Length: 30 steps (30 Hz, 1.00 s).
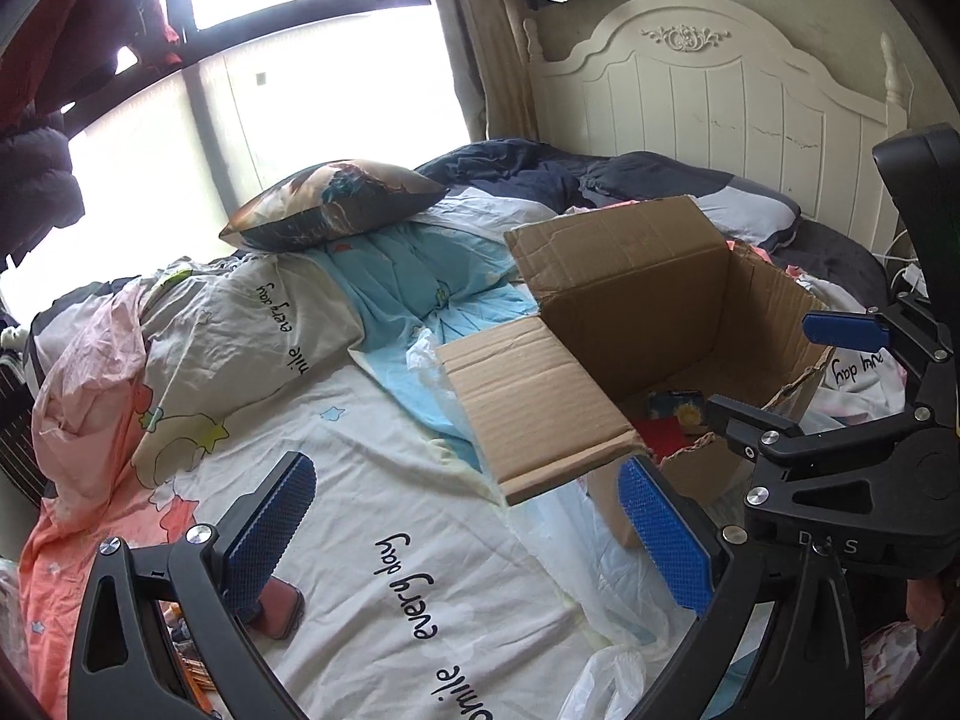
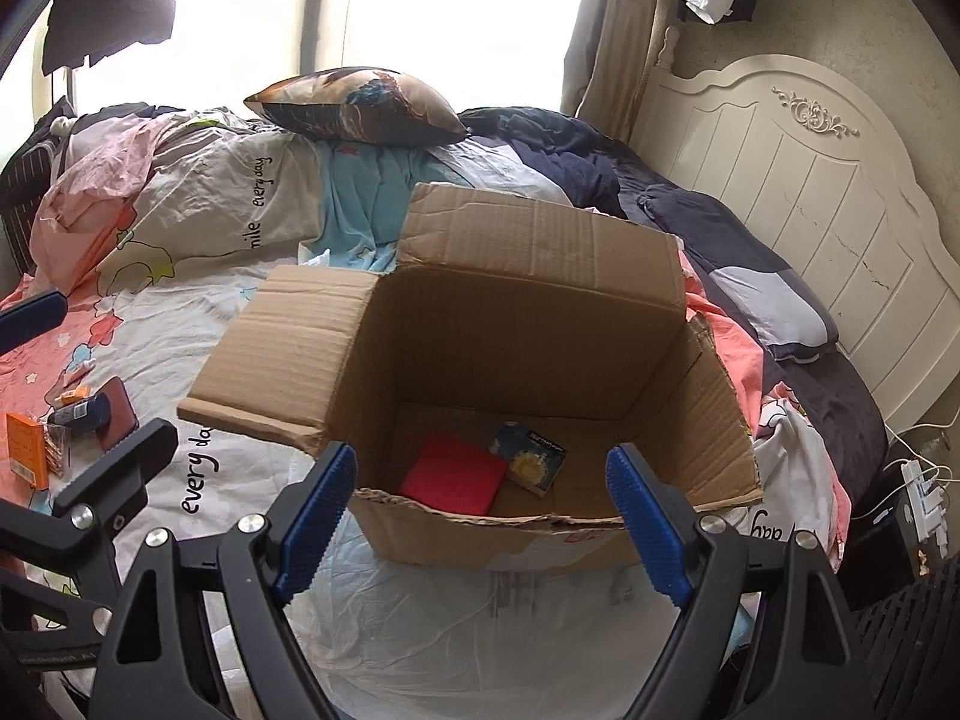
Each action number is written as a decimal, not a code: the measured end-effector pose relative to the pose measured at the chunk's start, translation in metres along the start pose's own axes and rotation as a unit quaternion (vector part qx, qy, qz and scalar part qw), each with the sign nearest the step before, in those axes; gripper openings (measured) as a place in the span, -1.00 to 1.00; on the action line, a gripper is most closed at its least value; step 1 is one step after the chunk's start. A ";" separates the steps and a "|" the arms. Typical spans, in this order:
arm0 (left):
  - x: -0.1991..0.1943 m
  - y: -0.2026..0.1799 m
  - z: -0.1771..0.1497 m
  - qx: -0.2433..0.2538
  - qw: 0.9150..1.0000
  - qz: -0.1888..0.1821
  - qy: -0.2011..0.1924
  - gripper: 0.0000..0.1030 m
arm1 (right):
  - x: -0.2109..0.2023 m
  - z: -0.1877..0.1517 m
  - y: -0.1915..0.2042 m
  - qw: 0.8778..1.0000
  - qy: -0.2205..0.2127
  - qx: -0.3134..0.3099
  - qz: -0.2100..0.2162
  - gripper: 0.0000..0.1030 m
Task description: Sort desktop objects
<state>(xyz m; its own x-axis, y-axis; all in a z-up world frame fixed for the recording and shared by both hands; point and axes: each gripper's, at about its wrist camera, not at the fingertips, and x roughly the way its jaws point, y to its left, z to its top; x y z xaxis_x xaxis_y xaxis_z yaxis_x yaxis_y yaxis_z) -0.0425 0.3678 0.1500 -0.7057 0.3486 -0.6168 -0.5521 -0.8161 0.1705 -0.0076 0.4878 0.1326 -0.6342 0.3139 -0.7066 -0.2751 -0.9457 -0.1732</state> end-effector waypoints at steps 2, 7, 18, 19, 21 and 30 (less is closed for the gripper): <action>-0.003 0.011 -0.007 -0.005 1.000 0.008 0.002 1.00 | -0.003 0.000 0.011 1.000 -0.001 -0.008 0.001 0.62; -0.008 0.041 -0.032 -0.020 0.999 0.040 0.007 1.00 | -0.009 -0.002 0.040 1.000 -0.005 -0.026 0.012 0.62; -0.012 0.111 -0.090 -0.067 0.993 0.086 0.038 1.00 | -0.007 -0.005 0.108 0.997 -0.003 -0.061 0.049 0.62; -0.014 0.117 -0.094 -0.070 0.993 0.089 0.039 1.00 | -0.006 -0.004 0.115 0.996 -0.003 -0.066 0.051 0.62; -0.017 0.128 -0.102 -0.076 0.991 0.099 0.041 1.00 | -0.005 -0.005 0.128 0.996 -0.004 -0.072 0.056 0.62; -0.027 0.174 -0.140 -0.098 0.984 0.137 0.055 1.00 | 0.002 -0.007 0.178 0.991 0.000 -0.091 0.095 0.62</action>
<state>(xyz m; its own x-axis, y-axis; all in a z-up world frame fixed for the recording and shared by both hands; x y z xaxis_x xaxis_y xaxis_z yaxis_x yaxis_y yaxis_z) -0.0574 0.1514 0.0886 -0.7574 0.0595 -0.6502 -0.2440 -0.9495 0.1973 -0.0529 0.3194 0.0959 -0.6614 0.1285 -0.7390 -0.0159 -0.9874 -0.1575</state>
